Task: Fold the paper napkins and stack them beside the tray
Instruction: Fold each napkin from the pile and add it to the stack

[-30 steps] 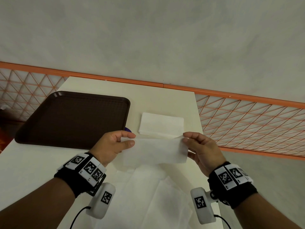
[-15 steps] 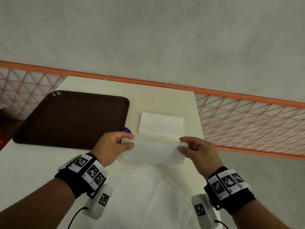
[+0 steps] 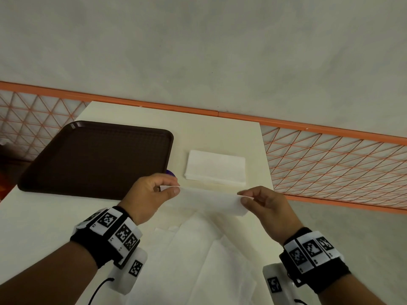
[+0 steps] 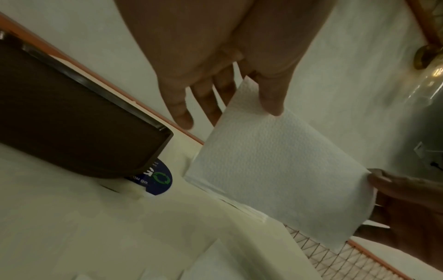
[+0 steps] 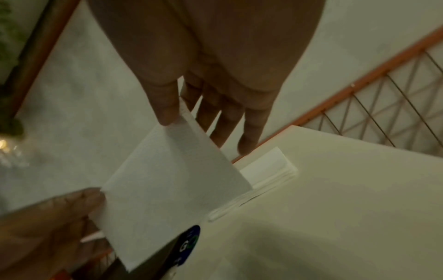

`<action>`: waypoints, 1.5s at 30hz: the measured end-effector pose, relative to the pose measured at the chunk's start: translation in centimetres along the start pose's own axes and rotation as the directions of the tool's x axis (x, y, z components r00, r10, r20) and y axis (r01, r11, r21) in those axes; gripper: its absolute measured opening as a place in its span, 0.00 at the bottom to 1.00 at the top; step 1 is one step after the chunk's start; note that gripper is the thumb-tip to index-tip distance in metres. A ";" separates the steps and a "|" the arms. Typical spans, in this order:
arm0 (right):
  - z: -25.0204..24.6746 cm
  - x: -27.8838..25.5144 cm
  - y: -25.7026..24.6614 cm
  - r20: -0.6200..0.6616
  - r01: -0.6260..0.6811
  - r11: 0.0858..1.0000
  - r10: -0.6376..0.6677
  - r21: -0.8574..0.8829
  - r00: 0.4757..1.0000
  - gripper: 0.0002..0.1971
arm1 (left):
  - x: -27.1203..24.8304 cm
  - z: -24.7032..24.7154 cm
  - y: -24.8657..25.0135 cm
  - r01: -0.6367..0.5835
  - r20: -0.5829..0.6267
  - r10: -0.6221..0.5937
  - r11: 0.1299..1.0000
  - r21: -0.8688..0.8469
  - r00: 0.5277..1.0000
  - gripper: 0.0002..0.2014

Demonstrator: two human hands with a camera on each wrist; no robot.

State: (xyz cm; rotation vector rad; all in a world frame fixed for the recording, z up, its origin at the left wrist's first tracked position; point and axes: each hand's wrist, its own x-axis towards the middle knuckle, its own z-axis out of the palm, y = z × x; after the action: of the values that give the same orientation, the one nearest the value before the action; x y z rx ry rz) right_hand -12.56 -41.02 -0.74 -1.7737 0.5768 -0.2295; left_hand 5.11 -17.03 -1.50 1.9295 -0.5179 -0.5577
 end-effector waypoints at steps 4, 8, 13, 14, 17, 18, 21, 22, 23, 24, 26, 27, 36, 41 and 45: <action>0.5 -0.6 0.7 -0.066 -0.065 0.994 0.071 0.083 0.995 0.10 | -0.6 1.2 -0.3 0.035 0.000 -0.035 0.999 -0.036 0.999 0.04; 1.3 -1.2 1.8 -0.146 -0.117 0.991 0.105 -0.071 0.984 0.06 | -0.7 2.5 -1.3 0.056 -0.024 -0.056 0.998 -0.011 0.998 0.04; 2.3 -1.6 5.3 -0.085 -0.238 0.916 0.222 -0.323 0.971 0.06 | -1.2 4.4 -4.1 0.059 0.045 -0.075 0.956 0.287 0.996 0.04; 2.6 -1.7 6.1 -0.066 -0.253 0.892 0.246 -0.375 0.967 0.06 | -1.4 4.8 -4.8 0.071 0.063 -0.098 0.937 0.343 0.993 0.04; 3.5 -1.8 7.2 -0.011 -0.221 0.786 0.264 -0.577 0.965 0.04 | -1.7 5.8 -6.1 0.098 0.111 -0.174 0.865 0.493 0.979 0.10; 3.8 -1.7 7.5 0.017 -0.167 0.724 0.240 -0.669 0.971 0.11 | -1.7 6.0 -6.0 0.081 0.124 -0.182 0.819 0.568 0.975 0.14; 4.8 -1.9 7.4 0.127 0.103 0.571 0.003 -0.815 0.992 0.20 | -1.8 6.7 -5.7 -0.102 0.160 -0.030 0.654 0.749 0.987 0.23; 5.3 -2.1 7.4 0.179 0.197 0.505 -0.086 -0.840 0.980 0.20 | -2.1 7.0 -5.5 -0.192 0.215 0.039 0.617 0.763 0.976 0.25; 6.0 -2.6 7.6 0.237 0.267 0.457 -0.124 -0.848 0.964 0.20 | -2.4 7.3 -5.3 -0.281 0.297 0.068 0.574 0.769 0.953 0.29; 6.6 -3.1 7.9 0.289 0.319 0.417 -0.135 -0.851 0.948 0.22 | -2.9 7.9 -5.3 -0.359 0.402 0.039 0.537 0.764 0.915 0.33; 7.7 -4.2 8.7 0.360 0.367 0.393 -0.094 -0.843 0.928 0.27 | -4.0 9.2 -5.7 -0.455 0.547 -0.077 0.466 0.759 0.834 0.41; 7.9 -4.6 9.2 0.382 0.371 0.386 -0.050 -0.845 0.923 0.31 | -4.4 9.5 -6.2 -0.459 0.561 -0.122 0.448 0.767 0.819 0.42; 4.4 -5.4 12.4 0.362 0.331 0.310 0.048 -0.891 0.931 0.33 | -3.8 6.5 -7.7 -0.295 0.382 -0.172 0.385 0.875 0.908 0.30; 4.7 -4.2 9.6 0.283 0.240 0.356 0.075 -0.903 0.956 0.23 | -2.5 7.1 -5.5 -0.237 0.346 -0.177 0.452 0.860 0.921 0.19; 5.7 -2.3 7.6 0.309 0.204 0.427 0.192 -0.881 0.932 0.21 | -0.5 7.5 -4.5 -0.118 0.293 -0.327 0.462 0.879 0.898 0.21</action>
State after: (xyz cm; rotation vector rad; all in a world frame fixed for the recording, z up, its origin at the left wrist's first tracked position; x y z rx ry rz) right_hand -13.98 -36.45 -9.25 -2.8075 0.4229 0.5541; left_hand 0.78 -20.40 -8.33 2.8864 -1.1582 -0.9309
